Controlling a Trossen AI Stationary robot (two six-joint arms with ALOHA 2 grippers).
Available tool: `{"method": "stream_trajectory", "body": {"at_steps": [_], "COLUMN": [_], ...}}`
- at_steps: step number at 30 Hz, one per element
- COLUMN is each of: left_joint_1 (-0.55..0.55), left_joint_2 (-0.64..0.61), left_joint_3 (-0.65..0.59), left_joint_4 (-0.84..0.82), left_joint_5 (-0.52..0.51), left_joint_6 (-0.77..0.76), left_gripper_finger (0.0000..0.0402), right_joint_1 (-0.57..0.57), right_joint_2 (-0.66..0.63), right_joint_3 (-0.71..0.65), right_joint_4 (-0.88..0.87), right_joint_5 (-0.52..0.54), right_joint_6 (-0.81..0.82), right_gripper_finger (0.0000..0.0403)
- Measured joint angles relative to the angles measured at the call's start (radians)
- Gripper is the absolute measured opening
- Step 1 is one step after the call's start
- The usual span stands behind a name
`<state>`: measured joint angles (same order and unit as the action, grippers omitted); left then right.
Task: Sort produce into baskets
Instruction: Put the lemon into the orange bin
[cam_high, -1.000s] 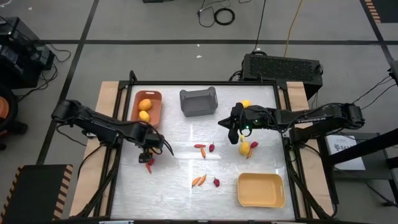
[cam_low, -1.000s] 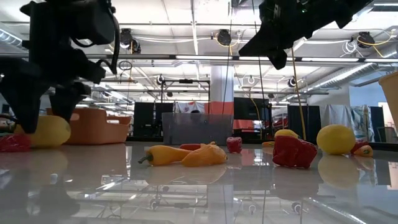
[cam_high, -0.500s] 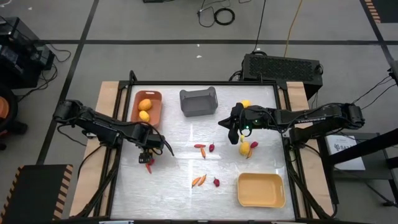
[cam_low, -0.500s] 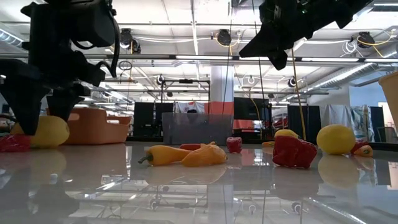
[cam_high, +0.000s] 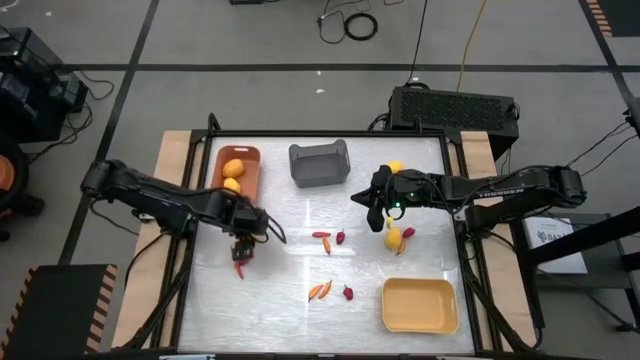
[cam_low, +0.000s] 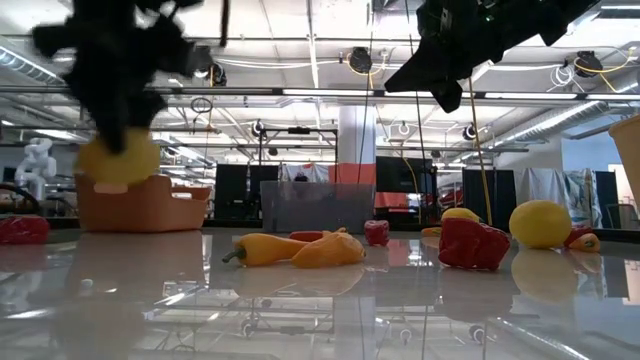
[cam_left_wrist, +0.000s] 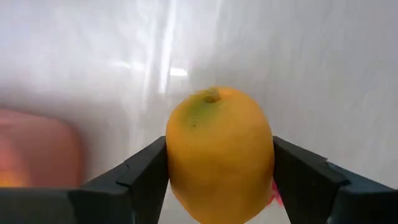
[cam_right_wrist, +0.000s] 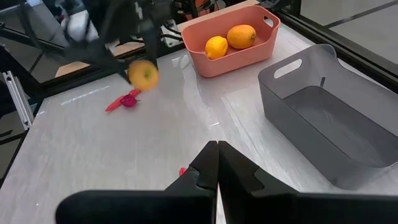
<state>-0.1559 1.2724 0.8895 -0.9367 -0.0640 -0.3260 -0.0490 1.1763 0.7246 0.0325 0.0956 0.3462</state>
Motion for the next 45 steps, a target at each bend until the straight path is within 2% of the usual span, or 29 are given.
{"method": "stream_trajectory", "body": {"at_steps": [5, 10, 16, 24, 30, 39, 45], "left_joint_1": [0.090, 0.264, 0.543, 0.809, 0.890, 0.902, 0.902], "left_joint_2": [-0.075, -0.142, -0.143, -0.056, 0.006, 0.052, 0.052], "left_joint_3": [0.123, 0.158, 0.126, 0.115, 0.115, 0.115, 0.115], "left_joint_4": [-0.079, -0.074, -0.050, 0.019, 0.020, 0.047, 0.050], "left_joint_5": [-0.182, -0.286, -0.288, -0.178, -0.146, -0.095, -0.095], "left_joint_6": [-0.091, -0.105, -0.025, 0.052, 0.076, 0.079, 0.079], "left_gripper_finger": [0.0255, 0.0255, 0.0255, 0.0254, 0.0256, 0.0311, 0.0318], "right_joint_1": [0.000, 0.000, 0.001, 0.032, 0.064, 0.077, 0.077], "right_joint_2": [0.000, 0.000, 0.000, 0.000, 0.000, 0.000, 0.000], "right_joint_3": [0.000, 0.000, 0.000, 0.000, 0.000, 0.000, 0.000], "right_joint_4": [0.001, 0.002, 0.002, 0.001, 0.000, 0.000, 0.000], "right_joint_5": [0.000, 0.000, 0.000, 0.000, 0.000, 0.003, 0.003], "right_joint_6": [0.000, 0.001, 0.058, 0.096, 0.114, 0.114, 0.114], "right_gripper_finger": [0.0000, 0.0000, 0.0000, 0.0000, 0.0000, 0.0000, 0.0000]}}
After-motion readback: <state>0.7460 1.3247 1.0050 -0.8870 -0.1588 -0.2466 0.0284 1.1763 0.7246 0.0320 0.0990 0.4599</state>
